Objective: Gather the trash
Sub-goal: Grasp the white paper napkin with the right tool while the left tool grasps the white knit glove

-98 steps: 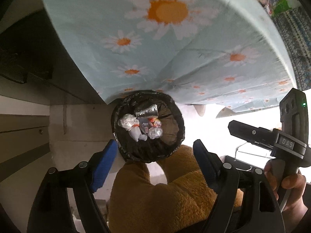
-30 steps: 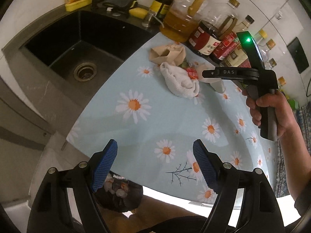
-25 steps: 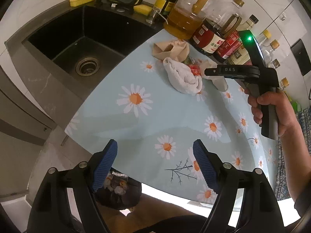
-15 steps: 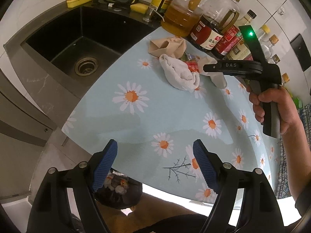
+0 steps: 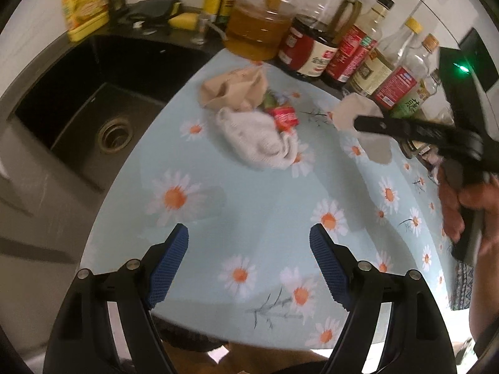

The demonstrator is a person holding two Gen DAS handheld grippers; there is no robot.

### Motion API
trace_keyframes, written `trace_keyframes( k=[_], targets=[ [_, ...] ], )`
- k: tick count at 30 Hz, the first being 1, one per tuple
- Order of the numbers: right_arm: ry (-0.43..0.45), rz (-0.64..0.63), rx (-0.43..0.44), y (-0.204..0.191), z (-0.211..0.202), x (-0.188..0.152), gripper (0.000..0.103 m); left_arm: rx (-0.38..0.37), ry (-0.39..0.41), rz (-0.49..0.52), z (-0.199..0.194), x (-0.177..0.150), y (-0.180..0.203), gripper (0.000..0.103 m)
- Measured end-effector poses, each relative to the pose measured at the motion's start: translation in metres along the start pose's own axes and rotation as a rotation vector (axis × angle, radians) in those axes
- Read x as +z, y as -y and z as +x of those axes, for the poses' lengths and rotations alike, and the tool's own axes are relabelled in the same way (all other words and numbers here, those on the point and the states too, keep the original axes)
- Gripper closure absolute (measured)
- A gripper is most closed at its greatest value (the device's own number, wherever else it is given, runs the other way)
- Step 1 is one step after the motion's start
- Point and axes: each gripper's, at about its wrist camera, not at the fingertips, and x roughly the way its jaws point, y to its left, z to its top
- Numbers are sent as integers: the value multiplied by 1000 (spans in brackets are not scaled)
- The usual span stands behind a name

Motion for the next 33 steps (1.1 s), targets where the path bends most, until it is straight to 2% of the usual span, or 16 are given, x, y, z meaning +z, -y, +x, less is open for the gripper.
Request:
trace_keyframes(
  k=[1,3,4,11,19,22,29,33],
  targets=[
    [11,5,11,1,-6,-5,54,4,-3,12,4,5,3,25],
    [32,10,30,3,-18,-16,54,6,-16,34,13,16,9,16],
    [39,12,39,4,-22,-20,54,0,-23,42,18,21,11,14],
    [103,26,32,13,-43,-46,53,22,-43,47,55,54,24,14],
    [108,65,80,27,-43,-72,53,97,-75,13,91,80,27,15],
    [108,83,92,32,-41,-77,53,127,-64,0,98,84,26,16],
    [103,126,102,38,-41,-92,53,138,-47,12,105,85,25,41],
    [117,147,84,37,-47,-98,53,114,-23,36,101,81,28,58]
  ],
)
